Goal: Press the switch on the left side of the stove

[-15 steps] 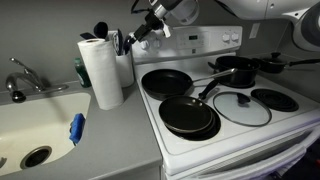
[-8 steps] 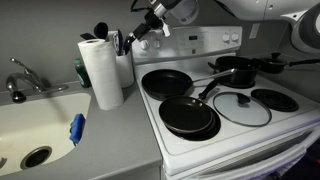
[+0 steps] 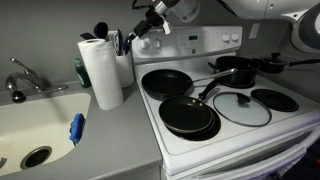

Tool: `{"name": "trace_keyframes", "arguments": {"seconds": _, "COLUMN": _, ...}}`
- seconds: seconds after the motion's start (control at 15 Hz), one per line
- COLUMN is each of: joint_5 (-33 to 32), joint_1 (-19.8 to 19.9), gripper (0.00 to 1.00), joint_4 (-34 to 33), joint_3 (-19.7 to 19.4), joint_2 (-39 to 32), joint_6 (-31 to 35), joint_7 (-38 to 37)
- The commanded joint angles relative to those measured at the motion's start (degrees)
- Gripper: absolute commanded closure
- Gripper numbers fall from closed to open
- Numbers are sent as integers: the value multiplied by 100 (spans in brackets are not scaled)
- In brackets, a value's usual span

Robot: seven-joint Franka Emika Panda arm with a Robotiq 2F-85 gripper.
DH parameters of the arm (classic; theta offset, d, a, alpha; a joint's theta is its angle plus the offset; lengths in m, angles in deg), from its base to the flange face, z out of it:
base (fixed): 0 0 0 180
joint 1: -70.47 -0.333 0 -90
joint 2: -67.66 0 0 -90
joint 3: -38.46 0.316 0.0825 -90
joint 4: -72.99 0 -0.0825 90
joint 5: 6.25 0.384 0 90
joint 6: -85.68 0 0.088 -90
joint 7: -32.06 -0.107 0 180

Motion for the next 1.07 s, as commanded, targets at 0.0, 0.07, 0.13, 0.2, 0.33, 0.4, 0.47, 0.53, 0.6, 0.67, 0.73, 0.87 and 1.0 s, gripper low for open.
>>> {"name": "trace_keyframes", "arguments": {"seconds": 0.0, "joint_5": -39, "joint_1": -21, "gripper": 0, "joint_4": -153, "joint_3": -77, "joint_2": -91, "joint_6": -134, "joint_7": -187}}
{"name": "trace_keyframes", "arguments": {"seconds": 0.07, "joint_5": -38, "joint_1": -19, "gripper": 0, "joint_4": -154, "joint_3": -79, "joint_2": -96, "joint_6": -132, "joint_7": -216}}
{"name": "trace_keyframes", "arguments": {"seconds": 0.13, "joint_5": -41, "joint_1": -18, "gripper": 0, "joint_4": -158, "joint_3": -79, "joint_2": -94, "joint_6": -138, "joint_7": -238}}
{"name": "trace_keyframes", "arguments": {"seconds": 0.2, "joint_5": -29, "joint_1": -11, "gripper": 0, "joint_4": -161, "joint_3": -59, "joint_2": -99, "joint_6": -149, "joint_7": -236}}
{"name": "trace_keyframes", "arguments": {"seconds": 0.33, "joint_5": -7, "joint_1": -1, "gripper": 0, "joint_4": -161, "joint_3": -33, "joint_2": -108, "joint_6": -182, "joint_7": -245}}
{"name": "trace_keyframes", "arguments": {"seconds": 0.4, "joint_5": 5, "joint_1": 6, "gripper": 0, "joint_4": -162, "joint_3": -19, "joint_2": -111, "joint_6": -207, "joint_7": -246}}
{"name": "trace_keyframes", "arguments": {"seconds": 0.47, "joint_5": 13, "joint_1": 12, "gripper": 0, "joint_4": -156, "joint_3": -14, "joint_2": -115, "joint_6": -224, "joint_7": -257}}
{"name": "trace_keyframes", "arguments": {"seconds": 0.53, "joint_5": 22, "joint_1": 18, "gripper": 0, "joint_4": -156, "joint_3": -7, "joint_2": -118, "joint_6": -250, "joint_7": -267}}
{"name": "trace_keyframes", "arguments": {"seconds": 0.6, "joint_5": 29, "joint_1": 24, "gripper": 0, "joint_4": -159, "joint_3": 1, "joint_2": -128, "joint_6": -283, "joint_7": -267}}
{"name": "trace_keyframes", "arguments": {"seconds": 0.67, "joint_5": 31, "joint_1": 29, "gripper": 0, "joint_4": -162, "joint_3": 2, "joint_2": -135, "joint_6": -307, "joint_7": -267}}
{"name": "trace_keyframes", "arguments": {"seconds": 0.73, "joint_5": 29, "joint_1": 30, "gripper": 0, "joint_4": -165, "joint_3": -3, "joint_2": -137, "joint_6": -311, "joint_7": -275}}
{"name": "trace_keyframes", "arguments": {"seconds": 0.87, "joint_5": 46, "joint_1": 38, "gripper": 0, "joint_4": -178, "joint_3": 18, "joint_2": -151, "joint_6": -274, "joint_7": -244}}
{"name": "trace_keyframes", "arguments": {"seconds": 1.0, "joint_5": 59, "joint_1": 40, "gripper": 0, "joint_4": -187, "joint_3": 33, "joint_2": -161, "joint_6": -243, "joint_7": -230}}
